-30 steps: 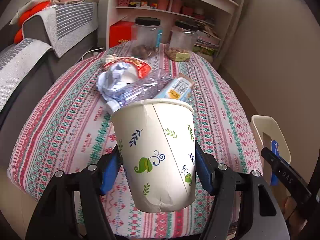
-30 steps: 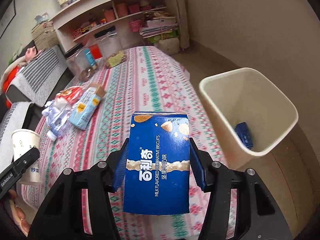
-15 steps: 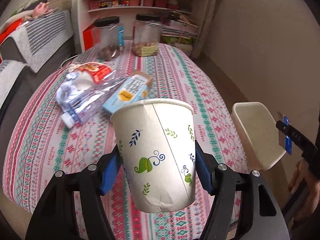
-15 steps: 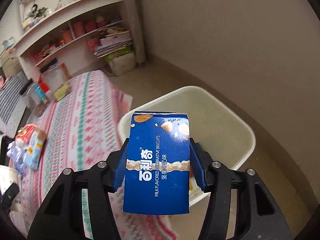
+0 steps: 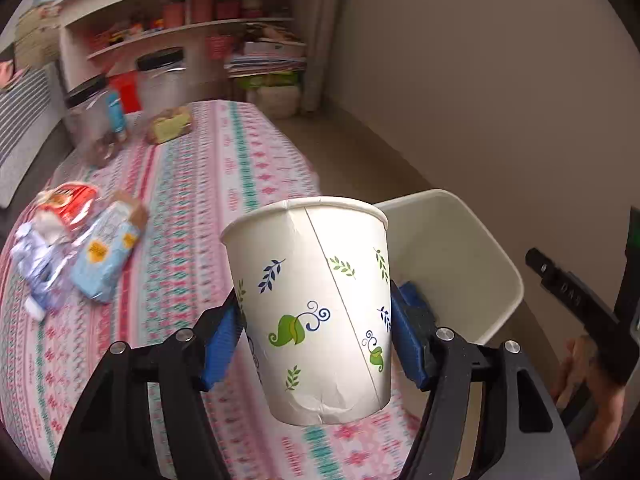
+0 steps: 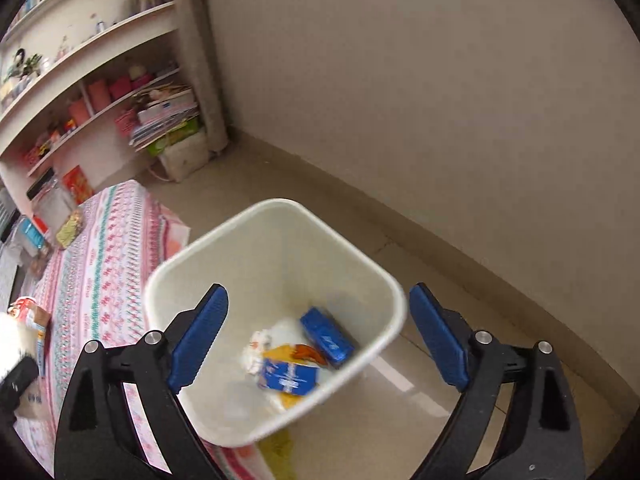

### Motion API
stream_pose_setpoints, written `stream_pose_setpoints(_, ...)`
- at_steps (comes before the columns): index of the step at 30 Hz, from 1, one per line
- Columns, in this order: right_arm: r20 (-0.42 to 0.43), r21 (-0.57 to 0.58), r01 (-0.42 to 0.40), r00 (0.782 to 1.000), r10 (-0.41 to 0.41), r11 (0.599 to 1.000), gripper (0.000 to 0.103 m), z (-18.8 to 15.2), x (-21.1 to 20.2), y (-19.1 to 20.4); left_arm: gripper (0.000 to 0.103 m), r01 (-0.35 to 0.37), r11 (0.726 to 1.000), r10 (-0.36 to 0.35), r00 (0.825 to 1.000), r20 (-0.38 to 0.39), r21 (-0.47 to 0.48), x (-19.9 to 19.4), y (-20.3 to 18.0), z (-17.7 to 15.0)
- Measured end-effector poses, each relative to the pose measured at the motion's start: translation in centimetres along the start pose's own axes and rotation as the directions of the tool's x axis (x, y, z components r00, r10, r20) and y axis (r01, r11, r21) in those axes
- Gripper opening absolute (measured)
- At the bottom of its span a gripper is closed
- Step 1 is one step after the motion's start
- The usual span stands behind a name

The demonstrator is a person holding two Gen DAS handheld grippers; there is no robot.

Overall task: Collect trash
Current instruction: 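Move the white paper cup over the white bin and open the left tool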

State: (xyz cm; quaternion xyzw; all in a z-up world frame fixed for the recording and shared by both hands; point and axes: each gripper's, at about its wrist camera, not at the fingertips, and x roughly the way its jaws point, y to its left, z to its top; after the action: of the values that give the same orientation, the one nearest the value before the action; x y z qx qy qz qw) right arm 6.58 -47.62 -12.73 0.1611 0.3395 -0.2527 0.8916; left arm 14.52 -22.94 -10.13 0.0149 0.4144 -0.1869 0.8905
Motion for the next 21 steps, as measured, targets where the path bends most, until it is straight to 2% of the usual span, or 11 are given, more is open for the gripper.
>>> stream_pose_setpoints(11, -0.046, 0.088, 0.083, 0.996, -0.079, 0.993, 0.092, -2.1, -0.9, -5.3, 0.067, 0.112, 0.99, -0.108, 0.993, -0.049, 0.088, 3.1, -8.1, 1.7)
stream_pose_setpoints(14, -0.045, 0.102, 0.092, 0.995, -0.088, 0.991, 0.092, -2.4, -1.4, -6.0, 0.072, 0.146, 0.983, -0.138, 0.988, -0.075, 0.108, 4.1, -10.0, 2.1)
stream_pose_setpoints(21, -0.014, 0.104, 0.083, 0.997, -0.082, 0.991, 0.094, -2.4, -2.8, -5.3, 0.079, 0.145, 0.985, -0.137, 0.986, -0.098, 0.089, 4.6, -9.6, 2.0)
